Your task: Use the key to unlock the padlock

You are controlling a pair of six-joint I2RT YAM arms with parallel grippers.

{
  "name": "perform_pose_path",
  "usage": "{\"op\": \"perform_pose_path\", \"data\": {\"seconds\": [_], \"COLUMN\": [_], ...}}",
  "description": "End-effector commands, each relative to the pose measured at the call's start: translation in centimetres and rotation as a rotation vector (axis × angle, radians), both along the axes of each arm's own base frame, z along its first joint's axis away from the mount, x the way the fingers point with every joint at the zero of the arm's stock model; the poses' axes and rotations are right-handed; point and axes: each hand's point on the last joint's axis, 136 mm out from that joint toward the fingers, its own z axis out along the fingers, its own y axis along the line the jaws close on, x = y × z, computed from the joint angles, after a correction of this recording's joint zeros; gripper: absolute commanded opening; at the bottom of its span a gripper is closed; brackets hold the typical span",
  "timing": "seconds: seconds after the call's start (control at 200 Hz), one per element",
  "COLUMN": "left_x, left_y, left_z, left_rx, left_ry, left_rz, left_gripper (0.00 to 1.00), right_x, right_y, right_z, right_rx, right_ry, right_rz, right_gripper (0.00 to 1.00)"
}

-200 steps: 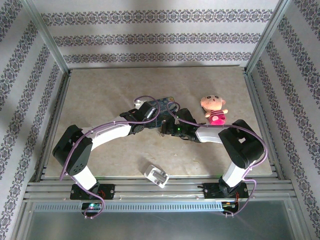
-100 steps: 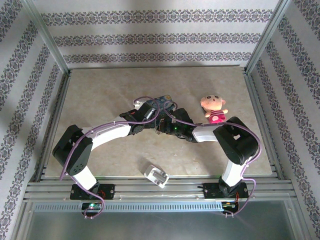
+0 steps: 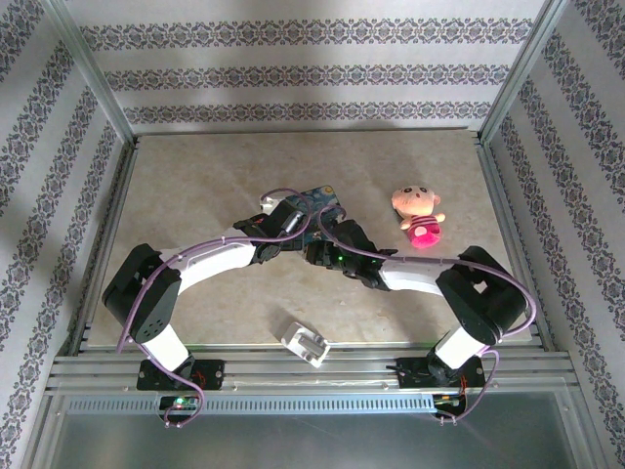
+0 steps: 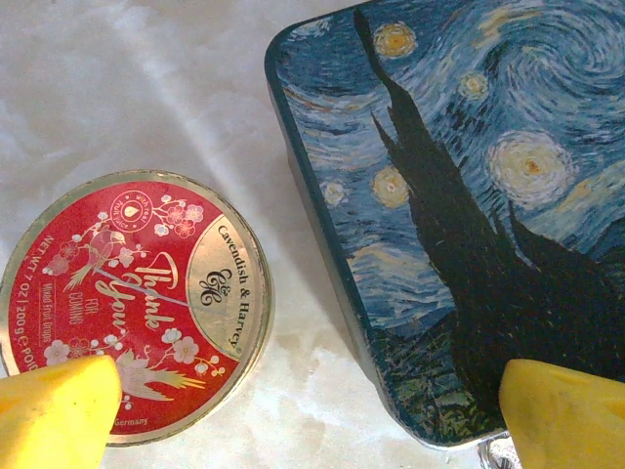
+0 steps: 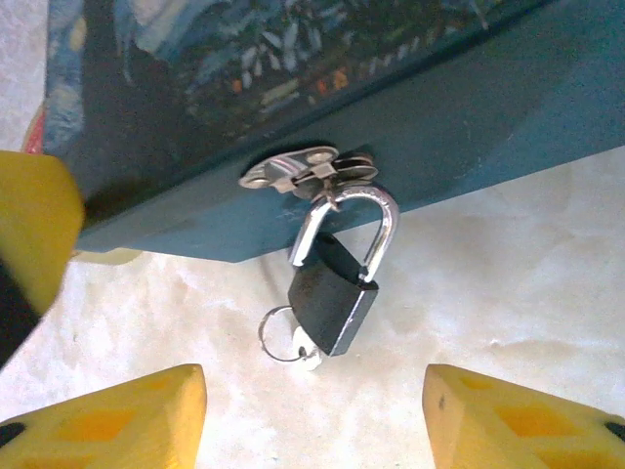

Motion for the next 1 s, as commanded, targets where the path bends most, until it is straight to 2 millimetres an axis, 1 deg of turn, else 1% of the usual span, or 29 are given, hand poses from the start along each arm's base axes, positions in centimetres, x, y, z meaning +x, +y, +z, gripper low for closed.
{"op": "perform_pose_path", "data": {"seconds": [0.0, 0.185, 0.36, 0.45, 0.65, 0.855, 0.999], "left_x": [-0.3, -0.3, -0.4, -0.4, -0.3, -0.4, -0.4], "left_y": [1.2, 1.1, 1.2, 1.2, 1.0, 0.8, 0.8], "left_z": [-1.0, -1.1, -1.1, -1.1, -1.0, -1.1, -1.2], "left_rx": [0.031, 0.019, 0.014, 0.012, 0.0, -0.009, -0.01], "left_ry": [0.033, 0.041, 0.043, 0.044, 0.045, 0.048, 0.05], "left_rz": [0.028, 0.028, 0.03, 0.03, 0.027, 0.025, 0.025], "left_gripper": [0.99, 0.99, 0.99, 0.99, 0.99, 0.99, 0.99], "right_x": [0.2, 0.5, 1.2, 1.5, 1.8, 1.5, 1.6], "right_y": [-1.2, 0.2, 1.5, 1.6, 1.6, 1.0, 0.8], "right_z": [-1.0, -2.5, -2.9, -3.3, -4.0, -5.1, -5.0], "right_rx": [-0.09, -0.135, -0.149, -0.168, -0.206, -0.258, -0.261], "right_ry": [0.01, 0.031, 0.028, 0.033, 0.057, 0.092, 0.091], "right_rz": [-0.077, -0.07, -0.049, -0.055, -0.06, -0.07, -0.08], "right_gripper": [0.61, 0.63, 0.63, 0.63, 0.53, 0.44, 0.38]}}
